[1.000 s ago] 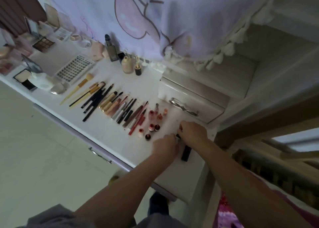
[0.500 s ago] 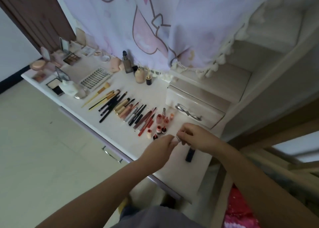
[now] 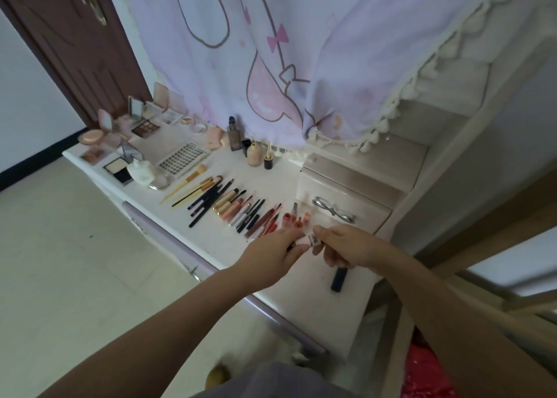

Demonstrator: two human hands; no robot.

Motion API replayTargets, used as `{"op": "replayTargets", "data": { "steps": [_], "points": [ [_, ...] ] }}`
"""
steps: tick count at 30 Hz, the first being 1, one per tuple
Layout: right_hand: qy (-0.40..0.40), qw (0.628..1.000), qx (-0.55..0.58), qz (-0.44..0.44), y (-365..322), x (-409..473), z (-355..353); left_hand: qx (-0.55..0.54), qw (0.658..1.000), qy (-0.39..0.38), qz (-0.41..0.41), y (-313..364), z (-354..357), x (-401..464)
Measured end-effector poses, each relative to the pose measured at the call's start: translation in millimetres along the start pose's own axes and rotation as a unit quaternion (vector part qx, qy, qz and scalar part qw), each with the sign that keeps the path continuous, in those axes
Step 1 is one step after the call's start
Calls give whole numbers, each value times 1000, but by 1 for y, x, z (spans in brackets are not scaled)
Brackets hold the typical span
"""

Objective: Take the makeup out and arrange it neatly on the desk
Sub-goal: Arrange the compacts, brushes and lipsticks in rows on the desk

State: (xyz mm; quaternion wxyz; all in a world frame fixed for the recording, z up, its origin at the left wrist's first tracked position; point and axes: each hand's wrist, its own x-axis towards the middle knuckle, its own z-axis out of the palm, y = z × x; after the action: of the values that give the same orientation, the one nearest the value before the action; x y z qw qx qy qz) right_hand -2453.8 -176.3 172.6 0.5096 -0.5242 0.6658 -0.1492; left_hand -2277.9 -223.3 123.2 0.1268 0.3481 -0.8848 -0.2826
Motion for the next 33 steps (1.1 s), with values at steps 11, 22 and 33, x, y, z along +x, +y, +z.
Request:
{"op": "replayTargets", "data": {
  "steps": [11, 22, 33],
  "points": [
    [-1, 998, -38, -50, 3, -9, -4, 13, 1000, -13, 15, 5, -5, -6],
    [-6, 994, -111, -12, 30, -12, -26, -35, 990, -130, -37, -2, 8, 0],
    [110, 968, 210, 80, 103, 14, -8, -163, 958, 30, -234, 12, 94, 27]
  ]
}}
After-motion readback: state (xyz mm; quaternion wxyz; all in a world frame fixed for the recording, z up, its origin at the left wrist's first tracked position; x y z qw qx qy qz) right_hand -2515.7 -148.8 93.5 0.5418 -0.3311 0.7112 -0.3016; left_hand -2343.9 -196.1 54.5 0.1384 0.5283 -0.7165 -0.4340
